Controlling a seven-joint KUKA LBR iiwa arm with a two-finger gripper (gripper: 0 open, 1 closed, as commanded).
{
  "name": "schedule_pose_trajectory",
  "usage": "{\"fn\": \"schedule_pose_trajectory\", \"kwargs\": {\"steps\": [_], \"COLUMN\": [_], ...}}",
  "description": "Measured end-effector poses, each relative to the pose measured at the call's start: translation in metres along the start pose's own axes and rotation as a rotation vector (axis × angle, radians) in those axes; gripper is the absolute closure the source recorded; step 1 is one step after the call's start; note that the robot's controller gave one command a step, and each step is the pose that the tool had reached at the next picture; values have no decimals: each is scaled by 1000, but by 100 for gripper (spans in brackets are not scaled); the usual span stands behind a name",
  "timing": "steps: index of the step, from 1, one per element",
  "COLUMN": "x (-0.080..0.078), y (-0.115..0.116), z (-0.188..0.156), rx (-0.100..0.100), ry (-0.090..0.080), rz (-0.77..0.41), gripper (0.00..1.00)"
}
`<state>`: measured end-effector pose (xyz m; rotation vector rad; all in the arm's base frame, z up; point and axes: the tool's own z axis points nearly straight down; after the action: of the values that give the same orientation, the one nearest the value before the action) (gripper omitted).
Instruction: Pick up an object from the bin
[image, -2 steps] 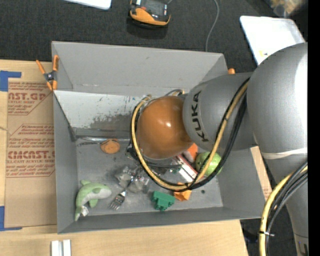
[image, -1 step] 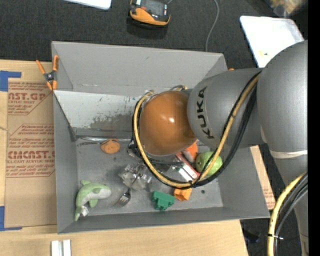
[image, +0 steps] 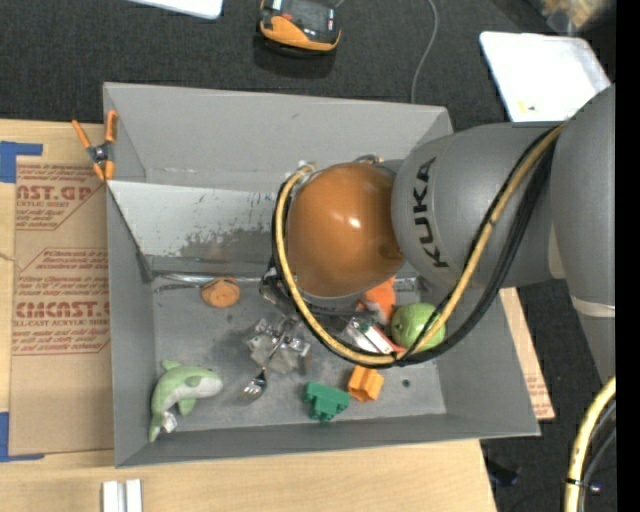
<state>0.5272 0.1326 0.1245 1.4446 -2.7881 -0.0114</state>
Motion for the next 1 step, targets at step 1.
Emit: {"fn": "schedule_pose_trajectory", "kwargs": {"steps": [1], "x": [-1], "y": [0], "z": [-42], "rx": [2], "ry": [-3], "rz": [0], "gripper": [100]}}
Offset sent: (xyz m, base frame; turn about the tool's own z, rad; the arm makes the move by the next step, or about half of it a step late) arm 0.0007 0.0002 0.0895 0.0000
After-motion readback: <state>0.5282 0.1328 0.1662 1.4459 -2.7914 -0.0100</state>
